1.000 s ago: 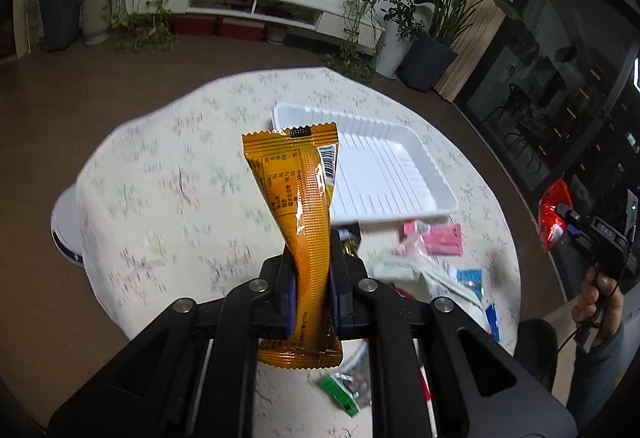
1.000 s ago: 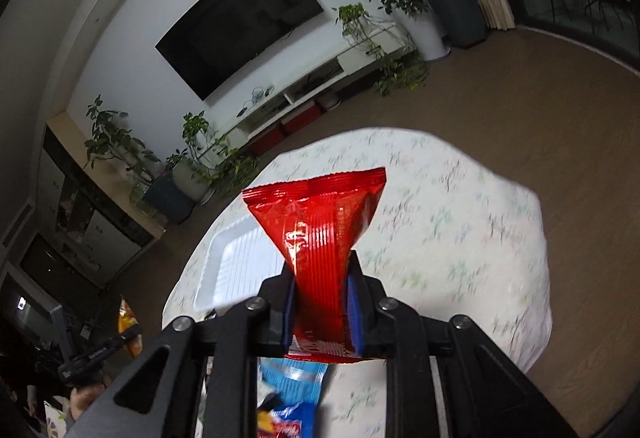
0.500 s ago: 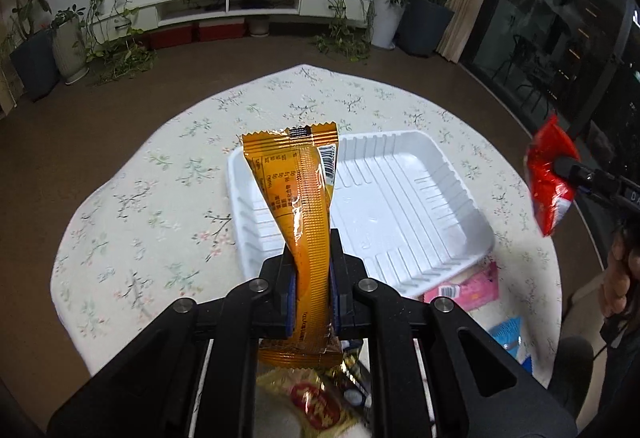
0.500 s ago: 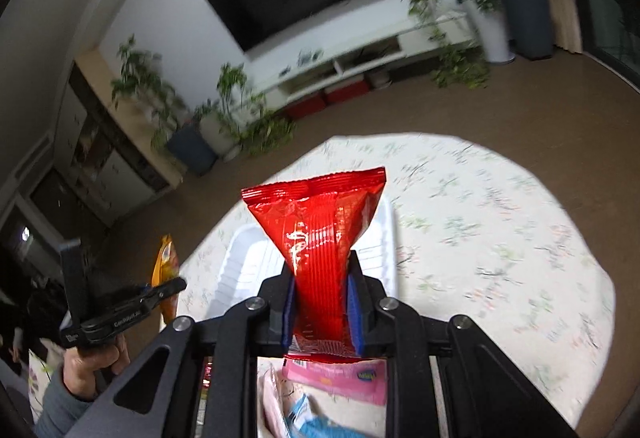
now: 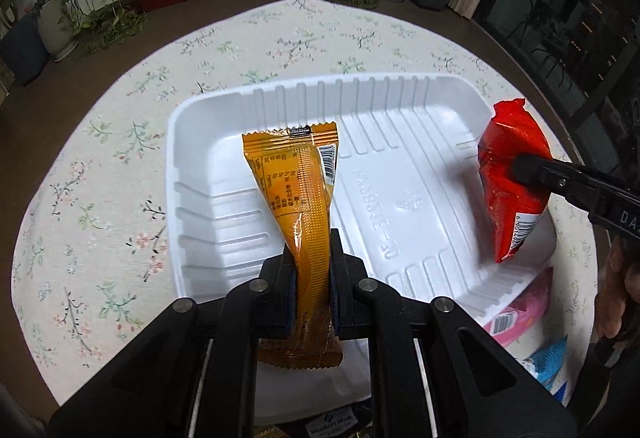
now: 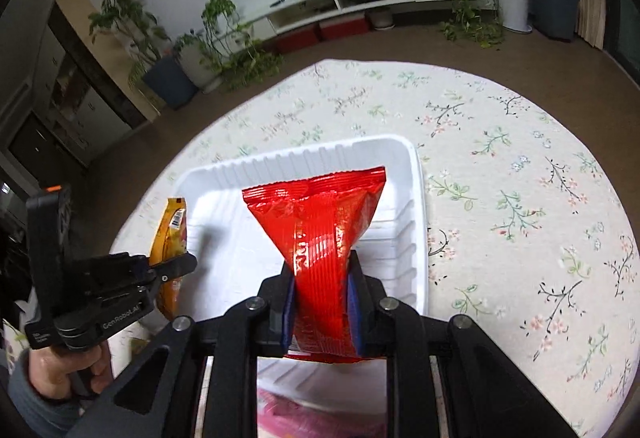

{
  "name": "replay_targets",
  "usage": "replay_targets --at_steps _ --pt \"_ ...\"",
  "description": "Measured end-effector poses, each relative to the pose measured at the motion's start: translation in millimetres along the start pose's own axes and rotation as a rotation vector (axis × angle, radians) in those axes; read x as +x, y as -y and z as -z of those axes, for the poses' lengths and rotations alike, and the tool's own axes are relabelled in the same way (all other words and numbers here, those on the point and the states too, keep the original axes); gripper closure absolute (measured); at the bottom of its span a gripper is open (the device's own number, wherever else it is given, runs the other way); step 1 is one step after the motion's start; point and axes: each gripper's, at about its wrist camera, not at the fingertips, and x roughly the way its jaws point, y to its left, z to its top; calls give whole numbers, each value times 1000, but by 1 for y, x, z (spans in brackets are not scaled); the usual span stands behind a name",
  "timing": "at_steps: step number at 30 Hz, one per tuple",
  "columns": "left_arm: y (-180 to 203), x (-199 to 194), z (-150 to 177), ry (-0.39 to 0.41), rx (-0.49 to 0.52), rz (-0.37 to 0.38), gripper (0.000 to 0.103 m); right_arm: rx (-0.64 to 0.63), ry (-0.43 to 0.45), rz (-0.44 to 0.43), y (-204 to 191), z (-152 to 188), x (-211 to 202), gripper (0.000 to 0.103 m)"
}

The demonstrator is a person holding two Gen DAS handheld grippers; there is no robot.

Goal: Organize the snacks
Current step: 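Carry both bags over the white tray and open both grippers to drop them, then move the left gripper to the clear green-edged candy bag and grasp it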

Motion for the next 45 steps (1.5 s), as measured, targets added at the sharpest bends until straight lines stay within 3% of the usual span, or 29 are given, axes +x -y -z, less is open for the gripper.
replay_targets --at_steps 11,15,19,26,30,32,34,37,40,45 --pt "5 17 -4 0 5 -35 92 -68 -26 63 -8 2 16 77" --pt "4 17 -5 5 -8 -47 90 -72 -44 80 -7 6 21 56" --pt "0 8 -1 19 -12 -58 86 -53 -35 71 -2 10 16 45" --pt "1 -25 0 85 -20 -64 82 -51 7 52 -3 10 -12 41" --pt "0 -51 8 133 -37 -57 71 -34 50 18 -2 13 -40 36" --pt "-1 -71 17 167 -52 -34 54 -18 74 -10 -1 17 -60 32" --pt "0 -95 31 209 -49 -4 26 -9 108 -49 -2 22 -80 27" --pt "3 -122 50 242 -49 34 0 29 197 -161 -2 37 -121 15" --pt "6 -152 82 277 -58 71 0 70 273 -240 -2 56 -153 6" --pt "25 -191 143 294 -24 13 0 62 295 -312 -14 92 -186 6"
